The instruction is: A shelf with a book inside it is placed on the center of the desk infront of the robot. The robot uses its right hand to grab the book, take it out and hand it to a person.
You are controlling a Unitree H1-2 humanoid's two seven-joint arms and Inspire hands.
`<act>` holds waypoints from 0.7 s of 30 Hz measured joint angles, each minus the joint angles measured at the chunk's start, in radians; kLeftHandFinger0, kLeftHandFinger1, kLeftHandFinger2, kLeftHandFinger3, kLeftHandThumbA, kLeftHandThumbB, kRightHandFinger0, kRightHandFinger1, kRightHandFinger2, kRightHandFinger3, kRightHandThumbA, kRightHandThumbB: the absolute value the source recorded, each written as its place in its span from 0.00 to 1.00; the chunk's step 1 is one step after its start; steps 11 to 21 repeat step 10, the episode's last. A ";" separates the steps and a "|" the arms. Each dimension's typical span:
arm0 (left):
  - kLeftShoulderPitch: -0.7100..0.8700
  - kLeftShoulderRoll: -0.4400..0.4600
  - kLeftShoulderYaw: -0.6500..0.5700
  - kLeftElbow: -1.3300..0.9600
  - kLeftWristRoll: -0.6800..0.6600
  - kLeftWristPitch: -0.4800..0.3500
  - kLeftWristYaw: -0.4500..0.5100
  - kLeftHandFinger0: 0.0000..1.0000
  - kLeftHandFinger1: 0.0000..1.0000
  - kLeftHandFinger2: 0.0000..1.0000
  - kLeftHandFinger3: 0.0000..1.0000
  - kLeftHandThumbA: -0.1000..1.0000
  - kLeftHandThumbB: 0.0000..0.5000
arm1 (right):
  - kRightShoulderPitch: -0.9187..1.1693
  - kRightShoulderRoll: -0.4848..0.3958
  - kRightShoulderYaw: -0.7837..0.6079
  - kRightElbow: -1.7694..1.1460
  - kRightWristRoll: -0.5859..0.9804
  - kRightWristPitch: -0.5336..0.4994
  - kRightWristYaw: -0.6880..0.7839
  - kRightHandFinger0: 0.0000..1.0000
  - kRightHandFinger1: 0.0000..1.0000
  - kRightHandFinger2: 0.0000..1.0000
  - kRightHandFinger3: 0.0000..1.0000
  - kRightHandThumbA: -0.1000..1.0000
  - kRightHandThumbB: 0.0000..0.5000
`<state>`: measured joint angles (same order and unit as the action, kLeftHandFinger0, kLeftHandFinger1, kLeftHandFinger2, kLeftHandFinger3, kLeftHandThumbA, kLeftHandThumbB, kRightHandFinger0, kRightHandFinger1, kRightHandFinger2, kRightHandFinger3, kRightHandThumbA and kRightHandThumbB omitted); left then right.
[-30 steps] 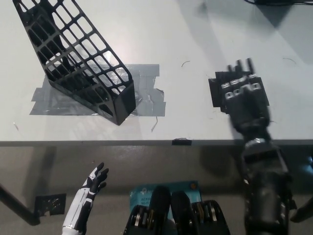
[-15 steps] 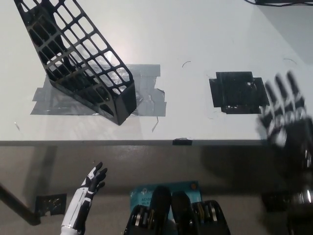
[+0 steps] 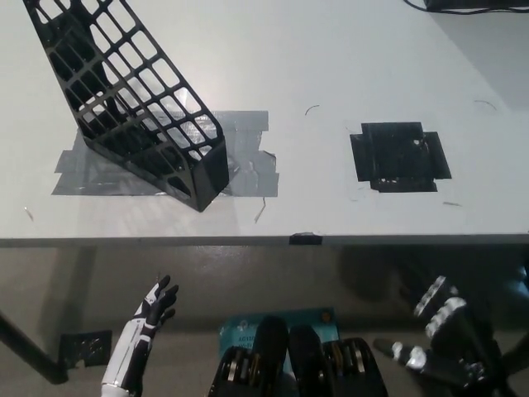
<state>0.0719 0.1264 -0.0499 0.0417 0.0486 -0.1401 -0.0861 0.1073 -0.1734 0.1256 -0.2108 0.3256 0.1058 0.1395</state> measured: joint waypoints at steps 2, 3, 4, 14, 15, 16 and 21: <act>0.010 -0.003 0.000 0.000 -0.003 -0.001 0.000 1.00 1.00 1.00 1.00 1.00 0.44 | 0.000 -0.024 0.037 0.040 -0.051 -0.008 0.000 1.00 1.00 1.00 1.00 1.00 0.91; 0.014 -0.003 0.000 0.000 -0.003 -0.001 0.000 1.00 1.00 1.00 1.00 1.00 0.45 | 0.001 -0.029 0.045 0.047 -0.065 -0.011 0.000 1.00 1.00 1.00 1.00 1.00 0.91; 0.014 -0.003 0.000 0.000 -0.003 -0.001 0.000 1.00 1.00 1.00 1.00 1.00 0.46 | 0.001 -0.029 0.045 0.047 -0.065 -0.011 0.000 1.00 1.00 1.00 1.00 1.00 0.91; 0.045 -0.004 0.003 -0.001 -0.007 -0.014 0.000 1.00 1.00 1.00 1.00 1.00 0.44 | -0.001 -0.070 0.121 0.123 -0.193 -0.059 0.001 1.00 1.00 1.00 1.00 1.00 0.92; 0.045 -0.004 0.003 -0.001 -0.007 -0.014 0.000 1.00 1.00 1.00 1.00 1.00 0.44 | -0.001 -0.070 0.121 0.123 -0.193 -0.059 0.001 1.00 1.00 1.00 1.00 1.00 0.92; 0.045 -0.004 0.003 -0.001 -0.007 -0.014 0.000 1.00 1.00 1.00 1.00 1.00 0.44 | -0.001 -0.070 0.121 0.123 -0.193 -0.059 0.001 1.00 1.00 1.00 1.00 1.00 0.92; 0.045 -0.004 0.003 -0.001 -0.007 -0.014 0.000 1.00 1.00 1.00 1.00 1.00 0.44 | -0.001 -0.070 0.121 0.123 -0.193 -0.059 0.001 1.00 1.00 1.00 1.00 1.00 0.92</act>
